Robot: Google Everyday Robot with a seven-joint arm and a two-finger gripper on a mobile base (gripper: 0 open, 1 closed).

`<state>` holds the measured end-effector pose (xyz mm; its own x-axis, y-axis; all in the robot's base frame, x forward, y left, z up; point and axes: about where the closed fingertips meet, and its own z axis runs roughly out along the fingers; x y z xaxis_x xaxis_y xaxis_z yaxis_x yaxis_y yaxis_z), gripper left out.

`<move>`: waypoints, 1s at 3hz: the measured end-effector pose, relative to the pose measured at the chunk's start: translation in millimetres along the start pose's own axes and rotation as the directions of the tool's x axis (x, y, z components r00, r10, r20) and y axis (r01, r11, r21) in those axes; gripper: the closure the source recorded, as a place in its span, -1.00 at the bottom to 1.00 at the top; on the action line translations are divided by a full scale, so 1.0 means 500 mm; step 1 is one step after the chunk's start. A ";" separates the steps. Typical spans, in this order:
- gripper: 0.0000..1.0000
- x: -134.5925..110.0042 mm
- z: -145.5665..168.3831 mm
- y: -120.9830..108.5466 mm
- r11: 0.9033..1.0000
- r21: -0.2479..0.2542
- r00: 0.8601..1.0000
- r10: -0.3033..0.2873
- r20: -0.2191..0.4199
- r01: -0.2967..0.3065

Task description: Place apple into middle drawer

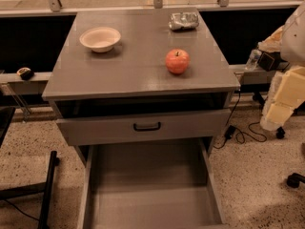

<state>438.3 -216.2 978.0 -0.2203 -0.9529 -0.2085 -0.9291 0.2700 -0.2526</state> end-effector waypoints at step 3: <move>-1.00 -0.041 0.068 -0.143 0.986 0.052 0.970 0.144 0.195 -0.157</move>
Offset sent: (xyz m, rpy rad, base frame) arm 0.0158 0.0017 -0.0025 0.1069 -0.0205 -0.0913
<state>519.3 -211.4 968.2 -0.2895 -0.8587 -0.4229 -0.8664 0.4229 -0.2656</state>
